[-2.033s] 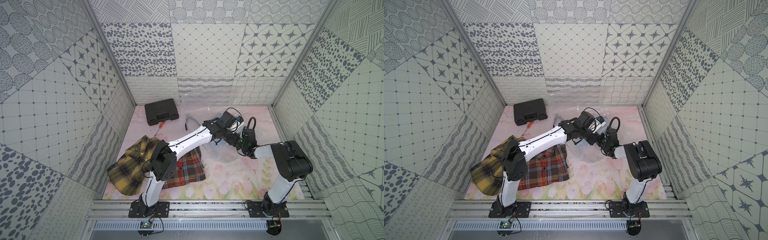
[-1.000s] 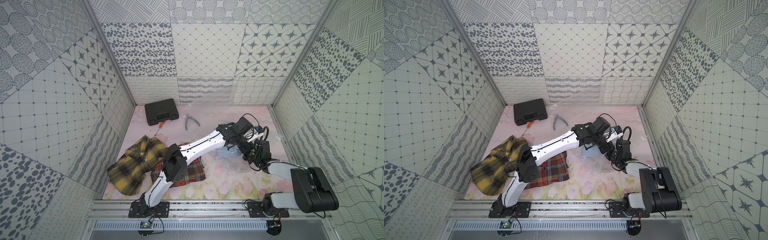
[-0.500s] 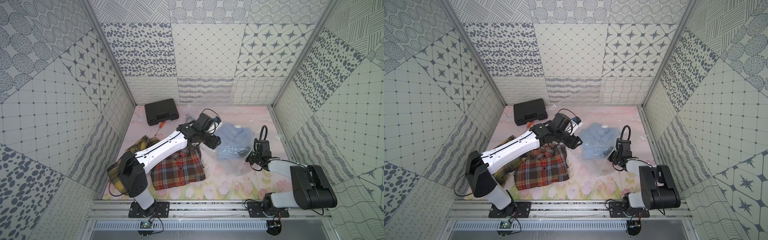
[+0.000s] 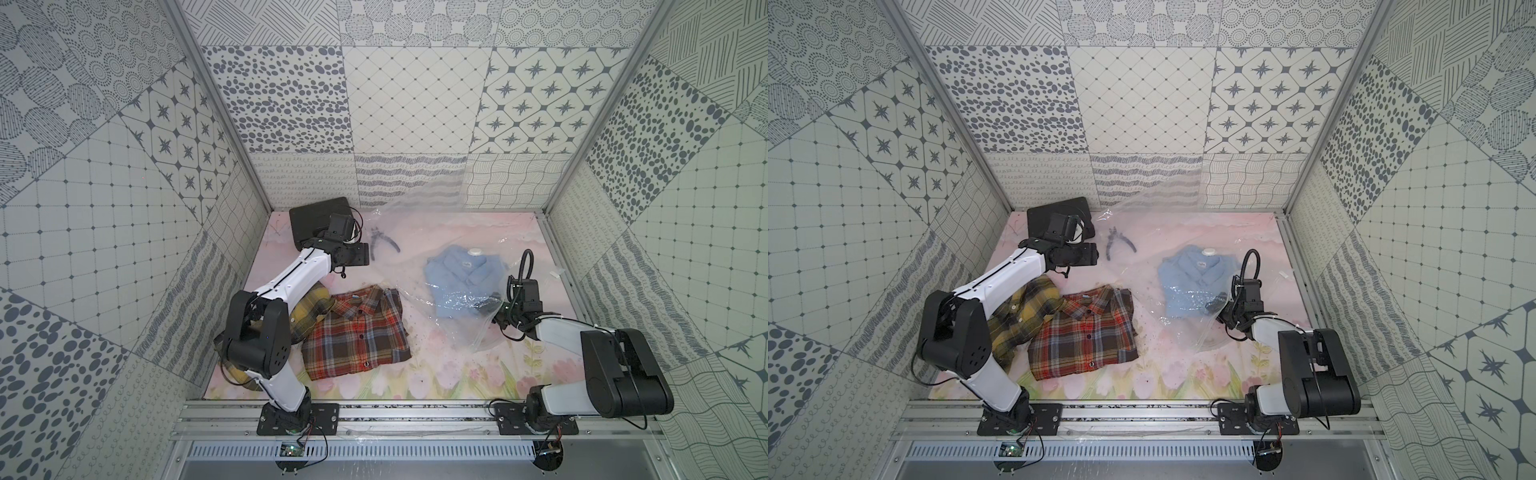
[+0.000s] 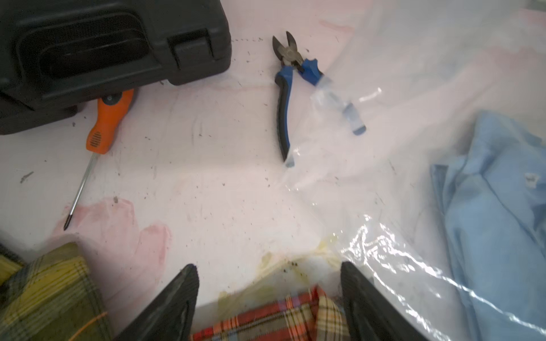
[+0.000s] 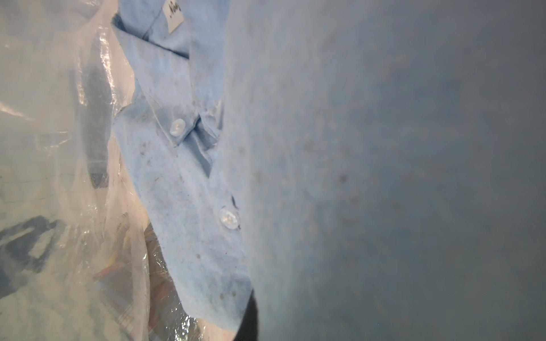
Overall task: Place the folded shirt into the vacuum bag
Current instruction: Place the shirt in the vacuum bag.
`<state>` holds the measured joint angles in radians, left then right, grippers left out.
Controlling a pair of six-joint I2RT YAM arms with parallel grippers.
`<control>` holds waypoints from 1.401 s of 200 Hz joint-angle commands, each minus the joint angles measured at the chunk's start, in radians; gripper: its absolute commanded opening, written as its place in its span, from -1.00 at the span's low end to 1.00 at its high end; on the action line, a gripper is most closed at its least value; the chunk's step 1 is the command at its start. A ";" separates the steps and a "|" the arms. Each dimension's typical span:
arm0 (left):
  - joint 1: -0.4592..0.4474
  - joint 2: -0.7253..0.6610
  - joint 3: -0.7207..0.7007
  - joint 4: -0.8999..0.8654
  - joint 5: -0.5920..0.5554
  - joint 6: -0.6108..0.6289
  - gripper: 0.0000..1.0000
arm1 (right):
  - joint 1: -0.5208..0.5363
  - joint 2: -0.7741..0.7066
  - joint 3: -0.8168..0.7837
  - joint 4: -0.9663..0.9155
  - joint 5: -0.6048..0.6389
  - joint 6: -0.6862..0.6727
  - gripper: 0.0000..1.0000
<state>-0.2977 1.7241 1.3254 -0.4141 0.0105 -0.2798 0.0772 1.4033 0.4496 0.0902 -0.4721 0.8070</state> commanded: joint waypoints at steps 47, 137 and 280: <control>0.058 0.522 0.612 0.006 0.115 0.022 0.37 | 0.031 -0.116 -0.045 -0.121 0.019 -0.022 -1.00; 0.009 0.964 1.290 -0.343 0.159 0.038 0.34 | 0.165 -0.155 -0.062 -0.090 0.058 0.040 -1.00; -0.310 0.078 0.298 -0.126 0.034 0.105 0.53 | 0.014 -0.032 0.027 0.080 0.034 0.155 -0.35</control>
<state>-0.4488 1.9461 1.7409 -0.6071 -0.0059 -0.2195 0.1230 1.3922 0.4587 0.0879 -0.4526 0.8963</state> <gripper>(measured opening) 0.760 0.263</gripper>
